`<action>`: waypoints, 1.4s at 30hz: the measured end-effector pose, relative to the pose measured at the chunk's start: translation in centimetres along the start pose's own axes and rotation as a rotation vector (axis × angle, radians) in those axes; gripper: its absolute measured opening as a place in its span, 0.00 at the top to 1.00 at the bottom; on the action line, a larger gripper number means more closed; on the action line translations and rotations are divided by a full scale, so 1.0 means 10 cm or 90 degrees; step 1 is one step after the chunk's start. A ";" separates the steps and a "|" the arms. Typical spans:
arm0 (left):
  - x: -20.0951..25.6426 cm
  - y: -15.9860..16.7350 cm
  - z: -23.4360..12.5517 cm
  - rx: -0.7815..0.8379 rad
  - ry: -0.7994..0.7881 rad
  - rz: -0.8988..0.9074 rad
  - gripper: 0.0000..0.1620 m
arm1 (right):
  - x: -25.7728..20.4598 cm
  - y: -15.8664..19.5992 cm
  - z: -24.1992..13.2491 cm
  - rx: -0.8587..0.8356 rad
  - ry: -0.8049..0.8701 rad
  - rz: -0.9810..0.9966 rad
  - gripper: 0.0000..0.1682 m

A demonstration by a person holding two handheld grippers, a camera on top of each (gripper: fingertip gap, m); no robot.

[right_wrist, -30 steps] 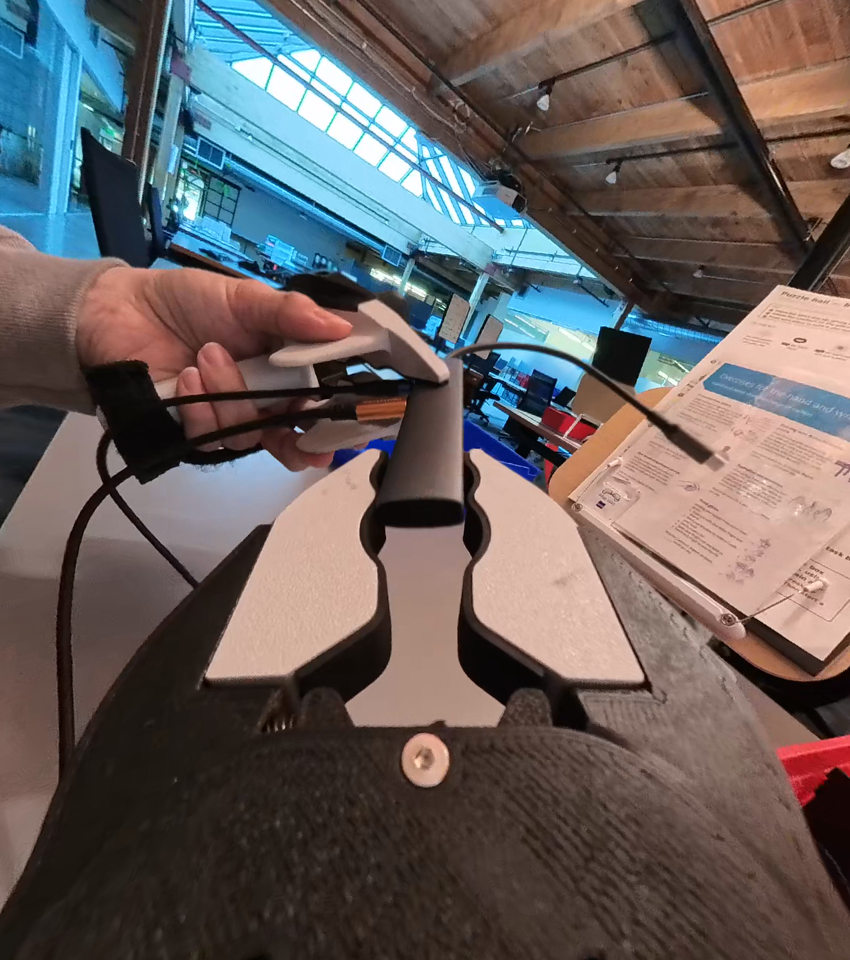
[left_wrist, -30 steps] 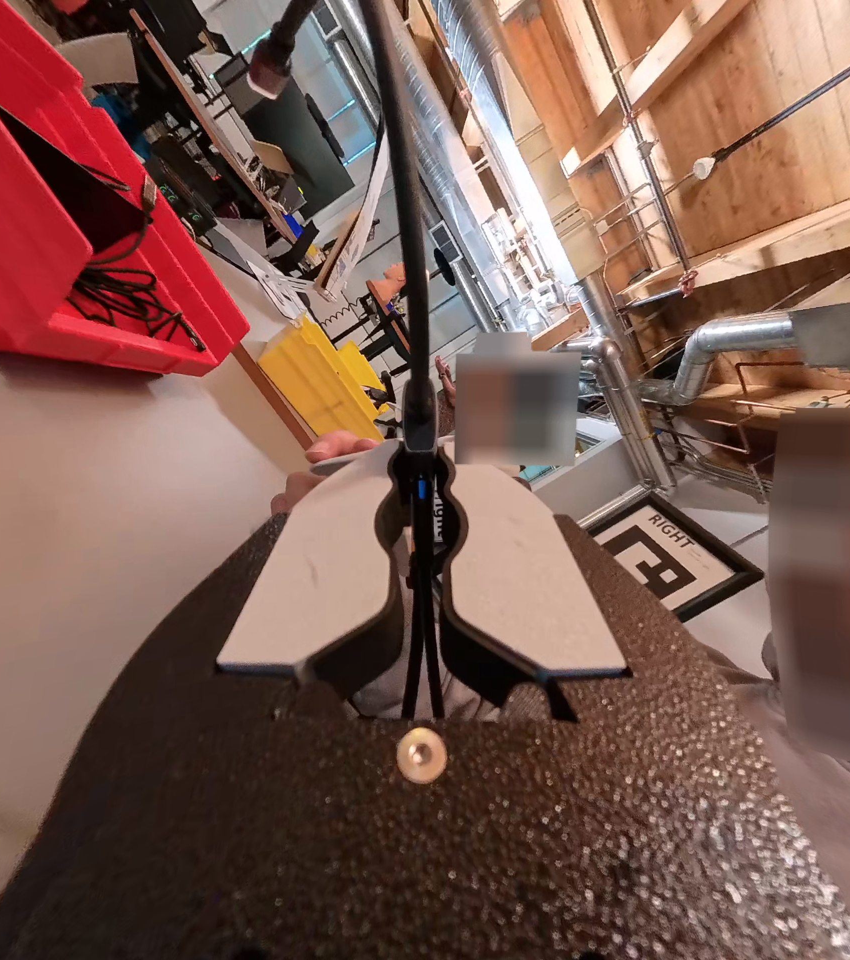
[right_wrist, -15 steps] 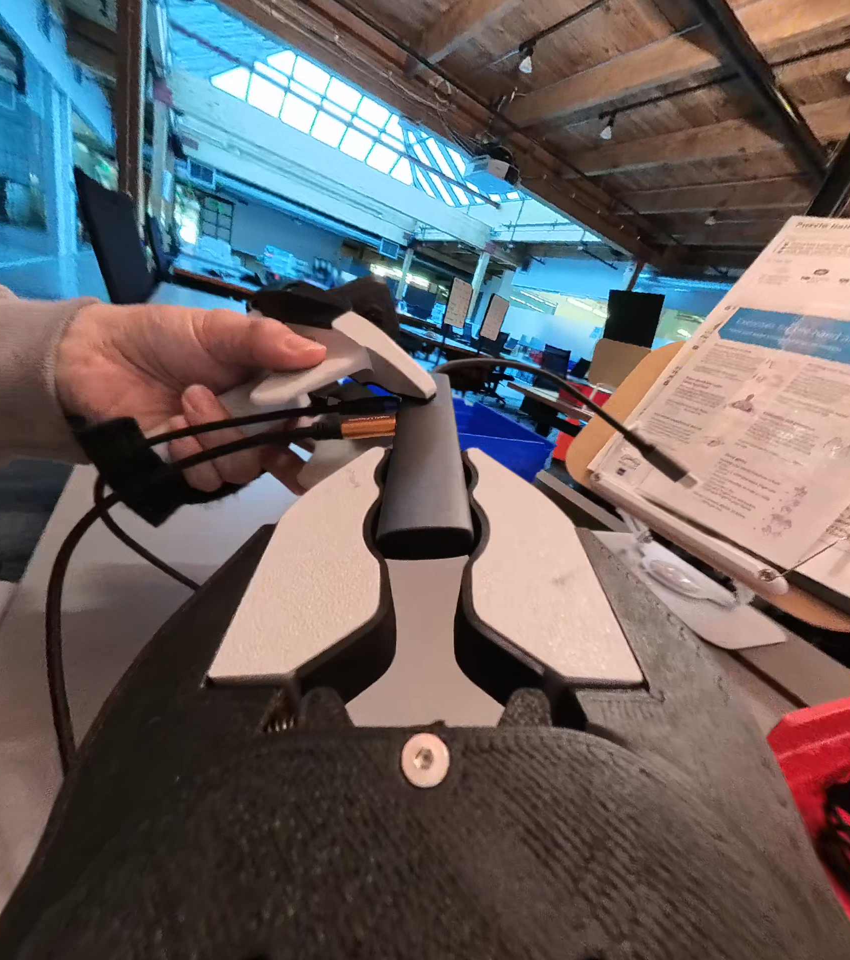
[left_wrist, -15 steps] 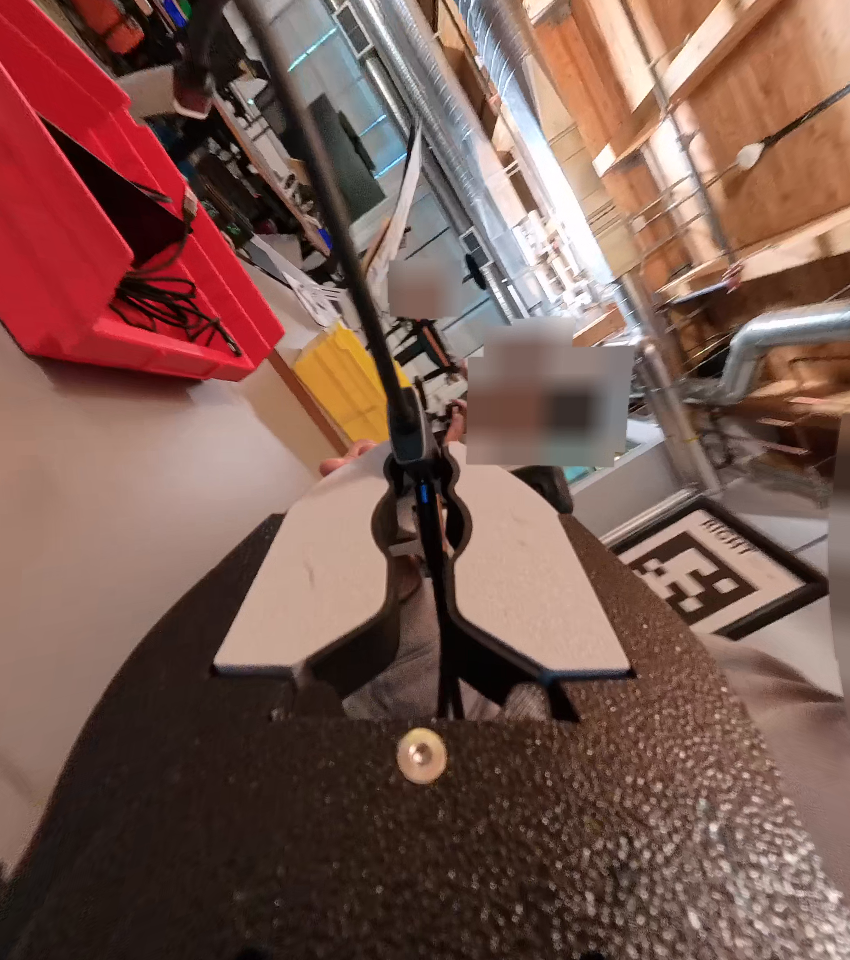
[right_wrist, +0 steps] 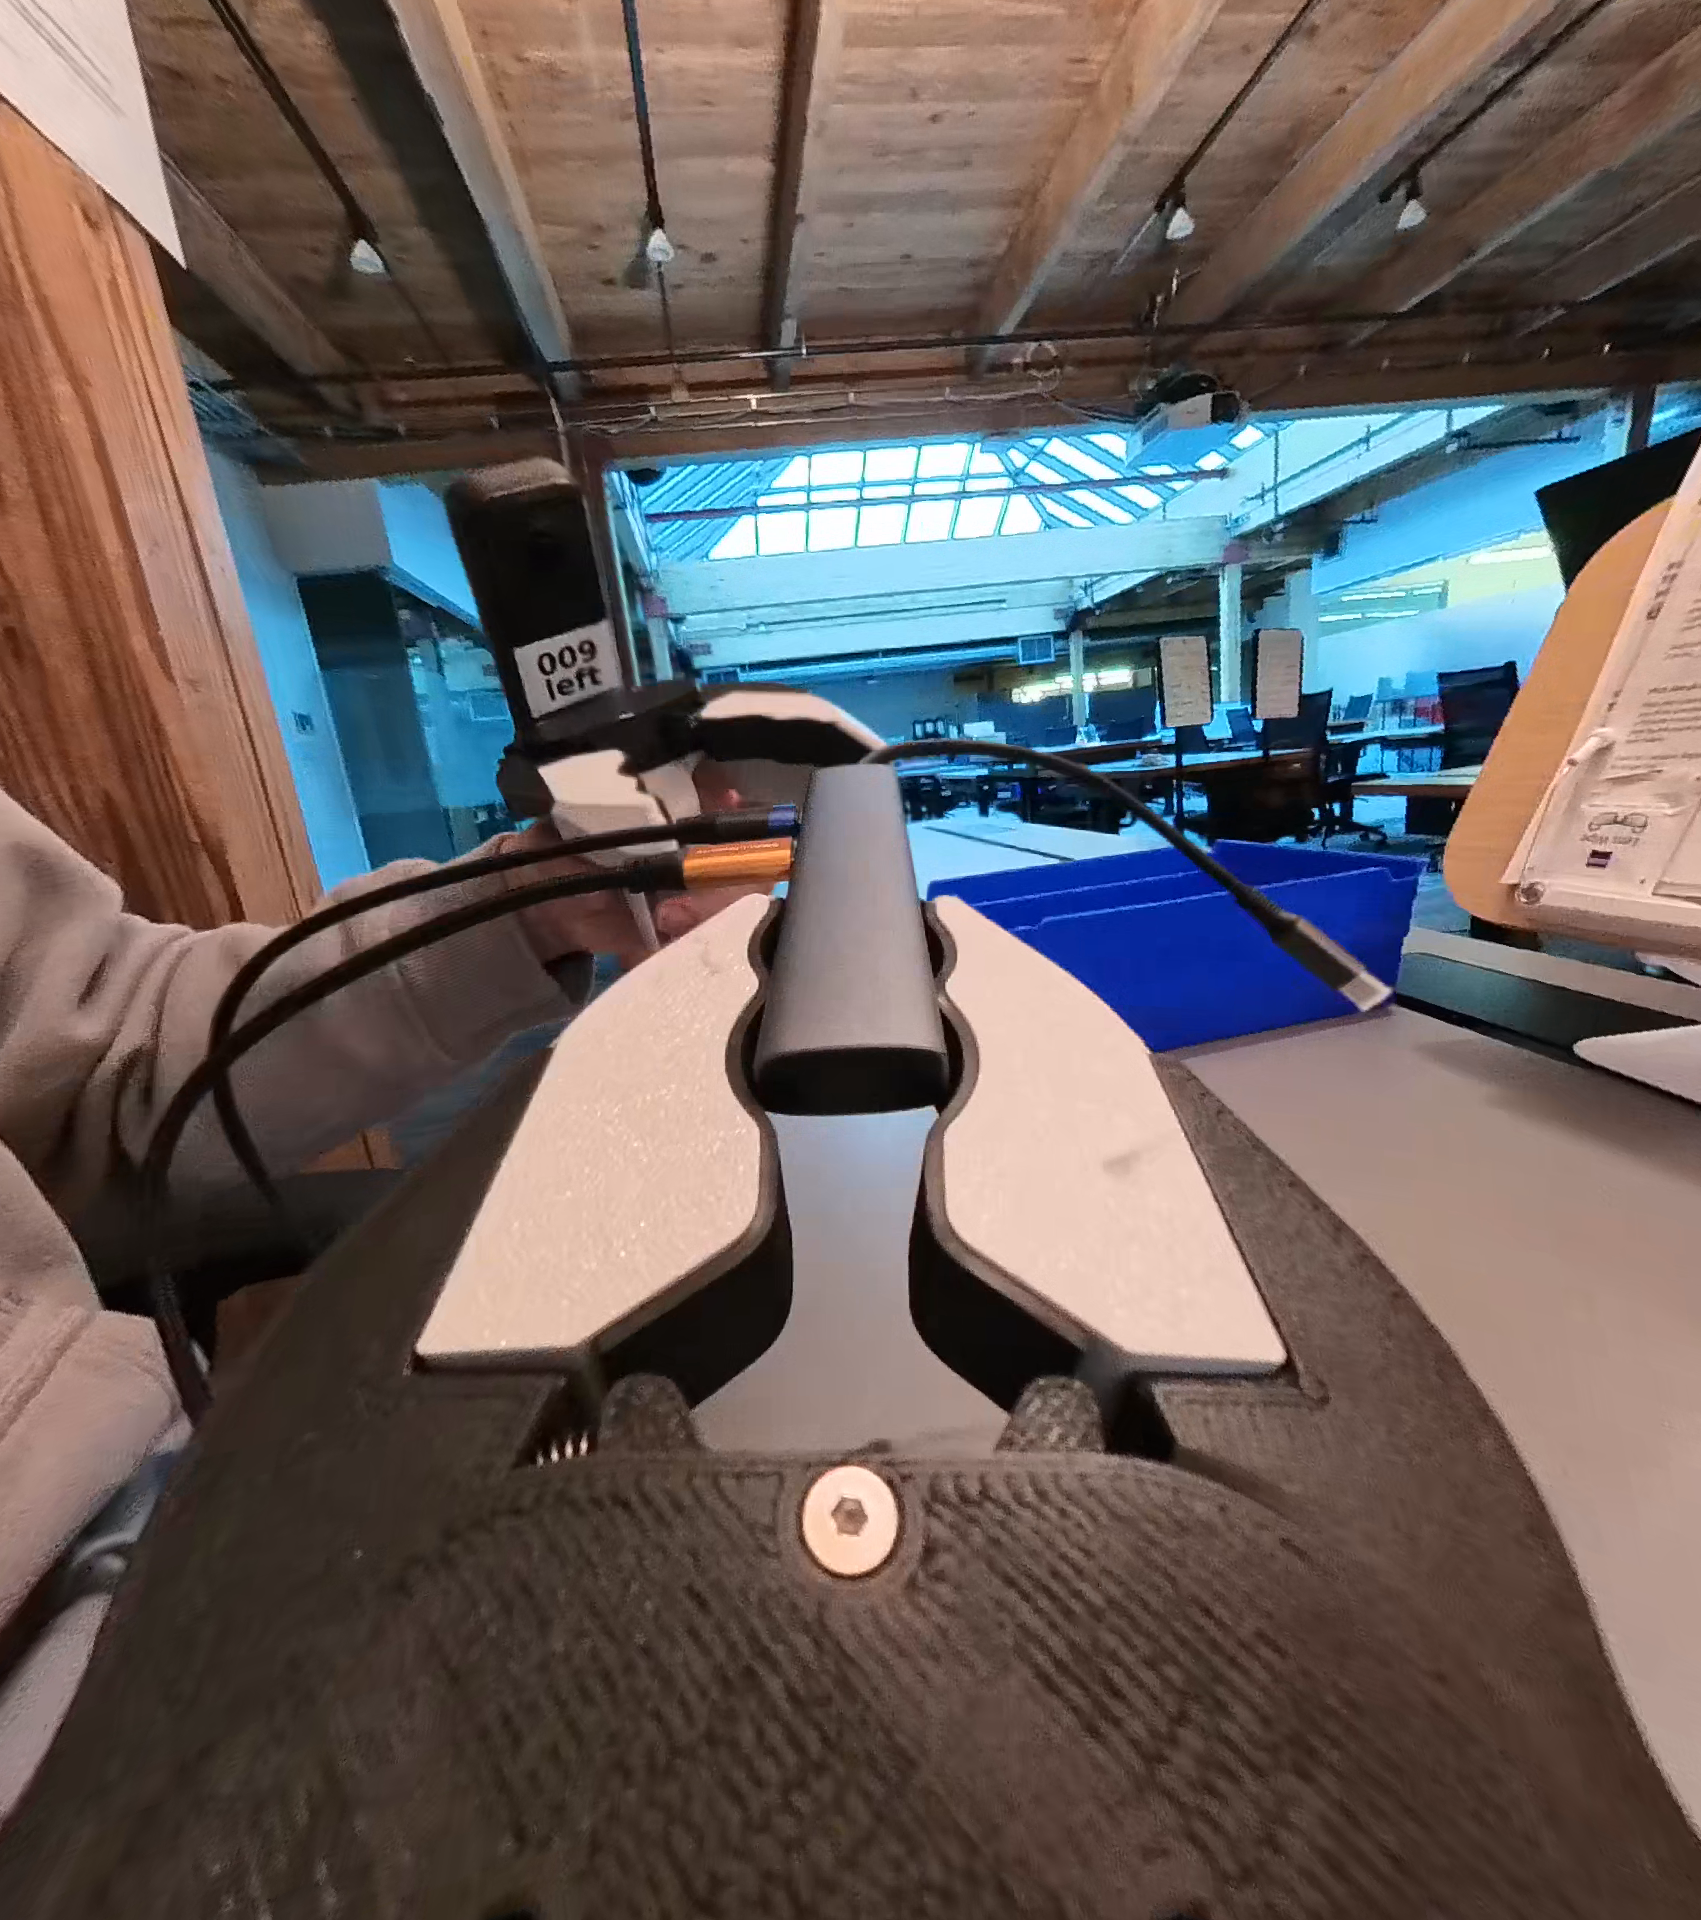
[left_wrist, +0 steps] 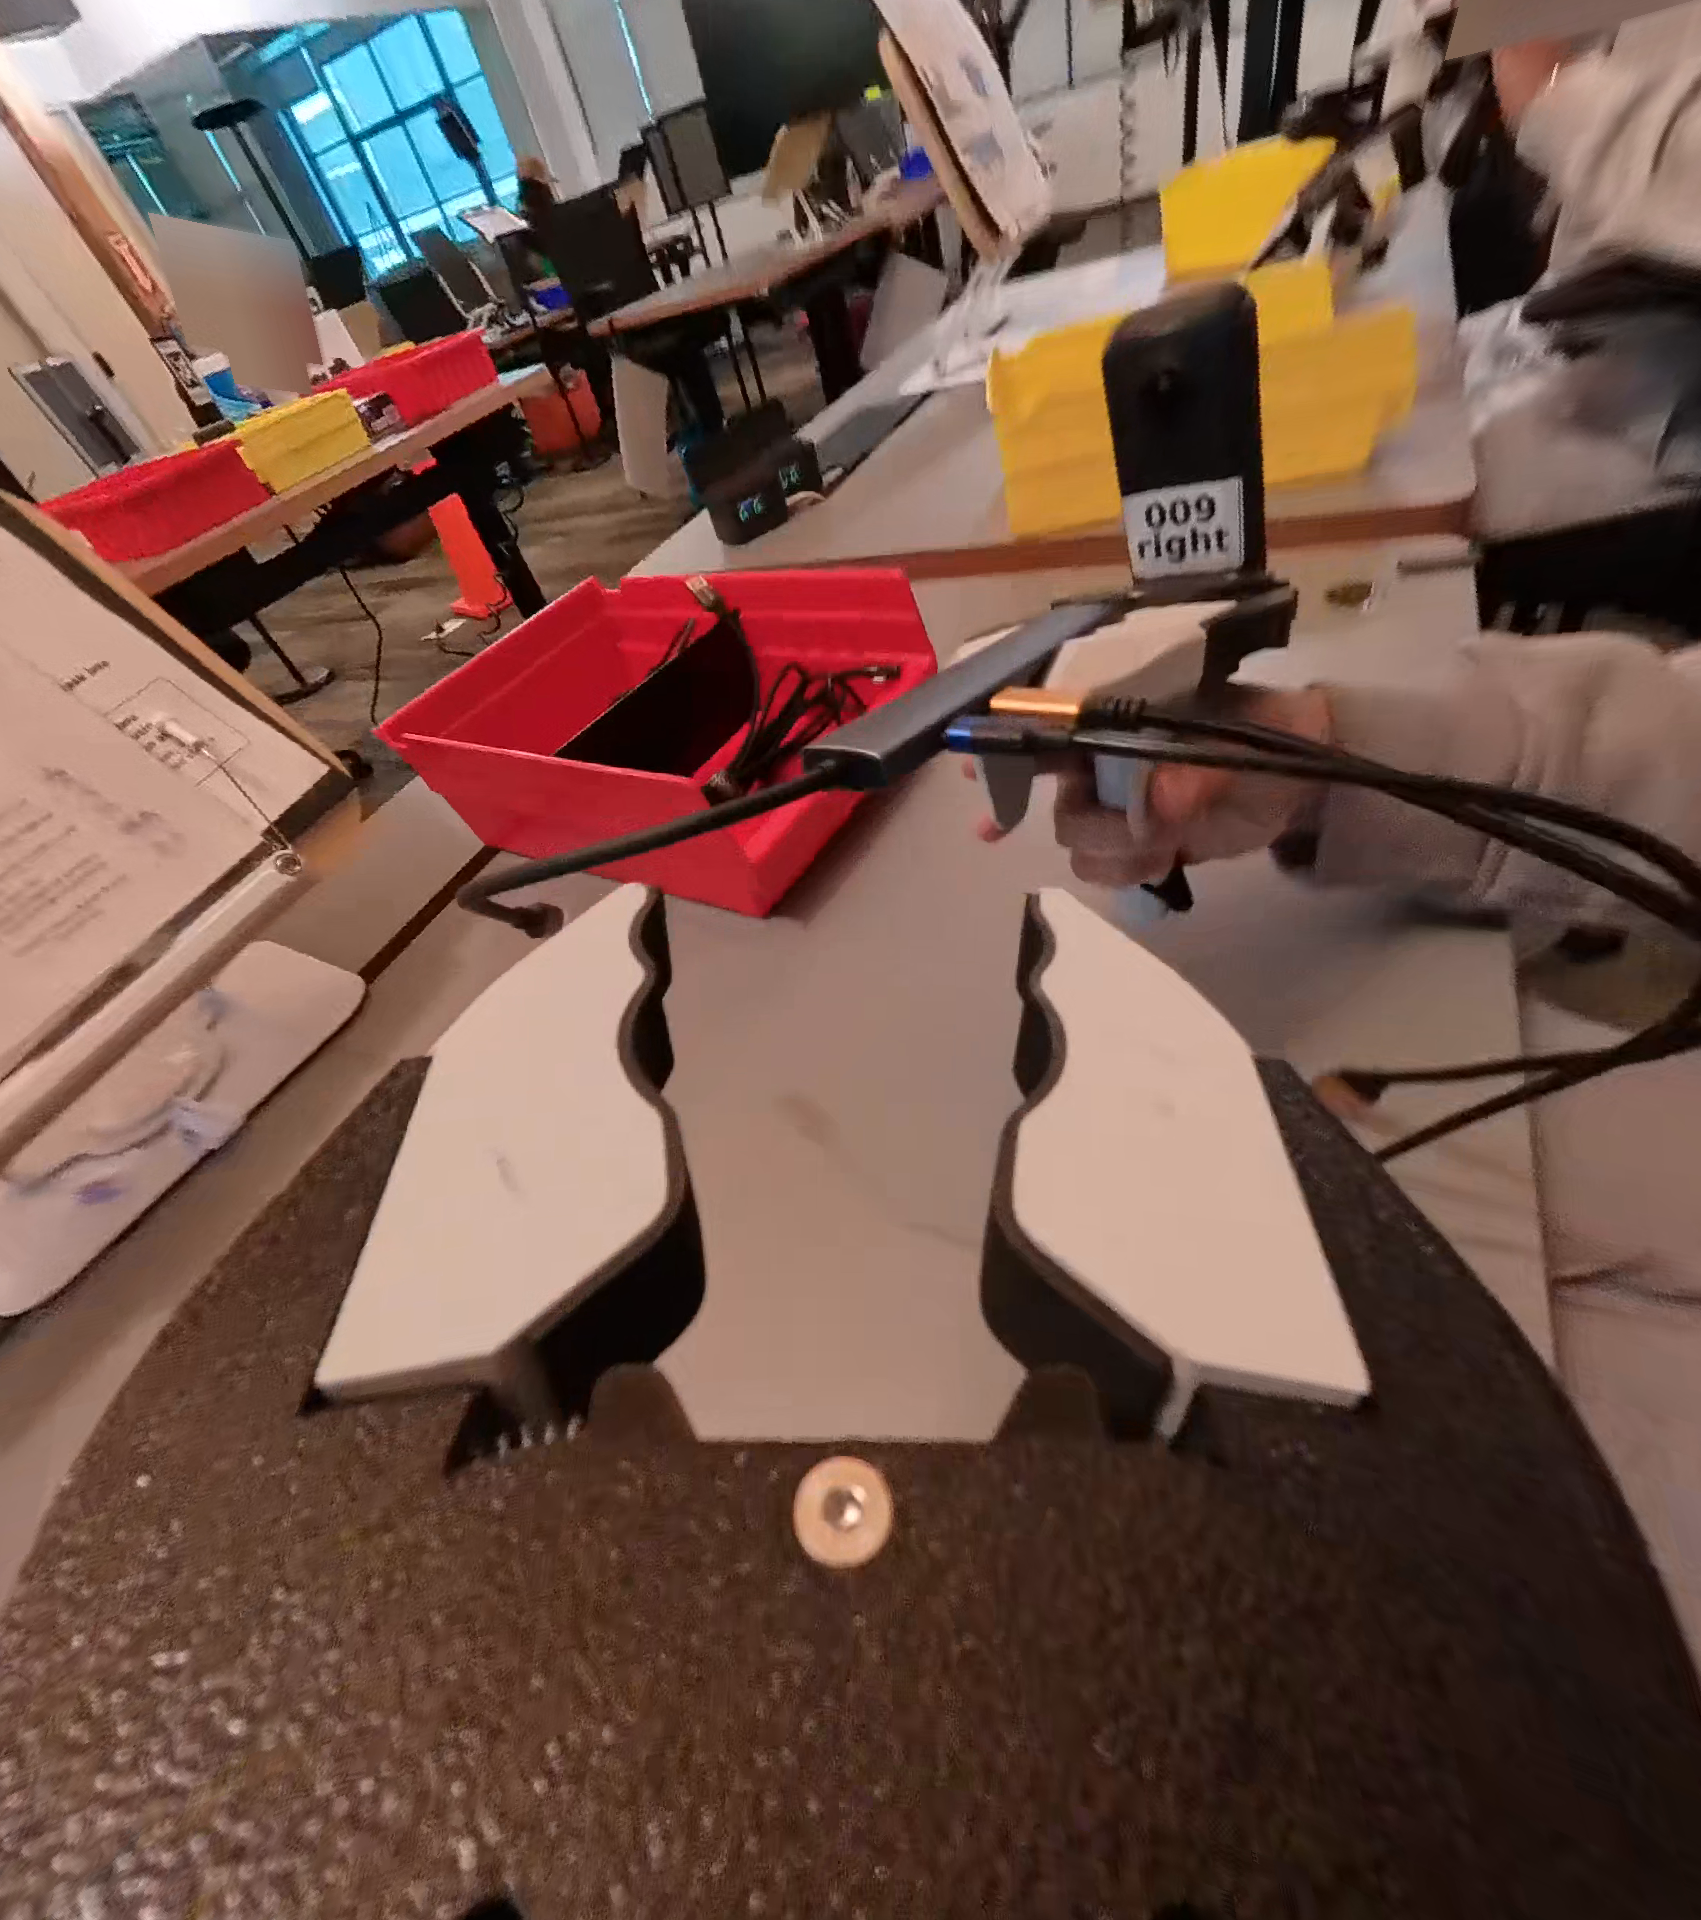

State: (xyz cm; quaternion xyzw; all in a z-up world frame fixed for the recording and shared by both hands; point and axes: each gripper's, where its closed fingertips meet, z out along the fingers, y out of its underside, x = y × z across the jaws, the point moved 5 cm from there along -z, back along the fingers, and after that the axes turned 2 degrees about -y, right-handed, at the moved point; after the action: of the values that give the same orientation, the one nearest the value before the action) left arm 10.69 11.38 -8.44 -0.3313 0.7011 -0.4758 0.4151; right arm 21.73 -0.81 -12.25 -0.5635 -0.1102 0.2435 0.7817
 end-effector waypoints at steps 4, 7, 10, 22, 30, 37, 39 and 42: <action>0.07 -0.04 0.02 0.043 0.007 0.033 0.67 | -0.03 0.11 0.00 -0.046 -0.023 -0.026 0.86; 0.15 0.07 0.10 -0.008 0.094 0.002 0.68 | -0.09 0.13 0.01 -0.058 -0.062 -0.030 0.86; 0.17 0.16 0.17 -0.031 0.129 -0.023 0.69 | -0.11 0.17 0.01 -0.082 -0.071 -0.047 0.86; 0.24 0.31 0.26 -0.050 0.149 0.007 0.67 | -0.09 0.31 -0.05 -0.141 -0.098 -0.053 0.86; 0.29 0.45 0.29 -0.078 0.188 -0.028 0.73 | -0.11 0.36 -0.05 -0.135 -0.125 -0.030 0.86; 0.32 0.55 0.27 -0.080 0.217 -0.038 0.86 | -0.11 0.42 -0.03 -0.143 -0.132 -0.017 0.86; 0.33 0.55 0.27 -0.067 0.213 -0.041 0.86 | -0.11 0.42 -0.03 -0.143 -0.133 -0.020 0.86; 0.34 0.54 0.27 -0.031 0.219 -0.088 0.86 | -0.10 0.40 -0.04 -0.134 -0.134 -0.016 0.86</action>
State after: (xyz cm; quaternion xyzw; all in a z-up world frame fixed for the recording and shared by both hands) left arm 11.27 9.17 -15.00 -0.3021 0.7487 -0.5358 0.2473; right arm 19.99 -0.70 -16.06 -0.6124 -0.2234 0.2783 0.7054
